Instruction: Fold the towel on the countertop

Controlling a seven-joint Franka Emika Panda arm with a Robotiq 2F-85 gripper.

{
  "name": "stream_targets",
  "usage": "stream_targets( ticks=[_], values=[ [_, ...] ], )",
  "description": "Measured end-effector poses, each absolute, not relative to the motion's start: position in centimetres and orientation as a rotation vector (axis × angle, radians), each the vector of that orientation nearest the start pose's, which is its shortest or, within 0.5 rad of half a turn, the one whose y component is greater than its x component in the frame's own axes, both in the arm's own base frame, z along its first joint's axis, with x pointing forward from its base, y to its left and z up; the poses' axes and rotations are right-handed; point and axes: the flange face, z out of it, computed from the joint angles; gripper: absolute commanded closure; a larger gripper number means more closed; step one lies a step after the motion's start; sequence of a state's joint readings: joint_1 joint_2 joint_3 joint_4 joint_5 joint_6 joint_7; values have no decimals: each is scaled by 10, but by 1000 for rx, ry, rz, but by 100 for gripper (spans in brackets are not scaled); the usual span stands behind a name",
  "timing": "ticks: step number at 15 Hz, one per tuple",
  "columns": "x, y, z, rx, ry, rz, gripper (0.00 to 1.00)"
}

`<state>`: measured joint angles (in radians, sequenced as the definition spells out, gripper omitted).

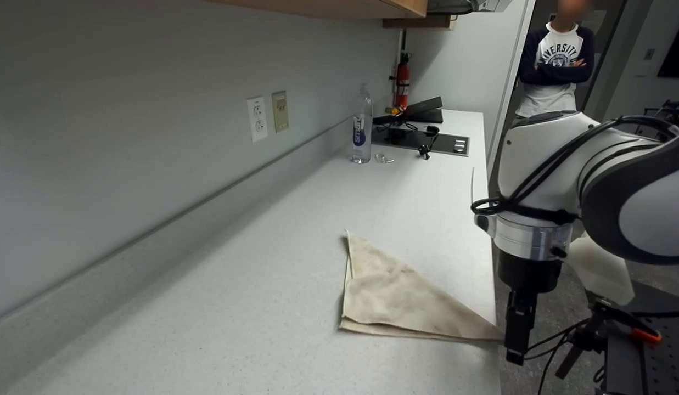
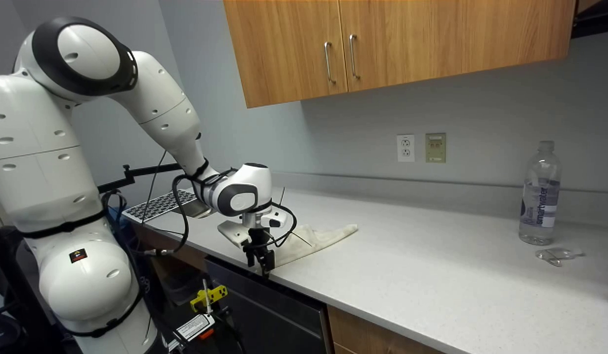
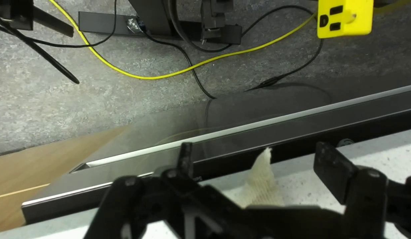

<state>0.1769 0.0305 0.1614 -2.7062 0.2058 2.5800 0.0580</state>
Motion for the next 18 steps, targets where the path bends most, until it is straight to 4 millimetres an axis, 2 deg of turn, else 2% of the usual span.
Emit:
stream_targets(
  ticks=[1,3,4,5,6,12,14,18],
  values=[
    [368,126,205,-3059,-149,272,18],
    [368,127,201,-3058,-149,280,25],
    [369,127,200,-3057,-150,281,35],
    [370,127,198,-3057,-150,280,49],
    [371,128,197,-3056,-150,280,50],
    [379,131,190,-3052,-148,283,96],
    [381,131,188,-3051,-147,283,100],
    [382,132,188,-3053,-147,281,99]
  ],
)
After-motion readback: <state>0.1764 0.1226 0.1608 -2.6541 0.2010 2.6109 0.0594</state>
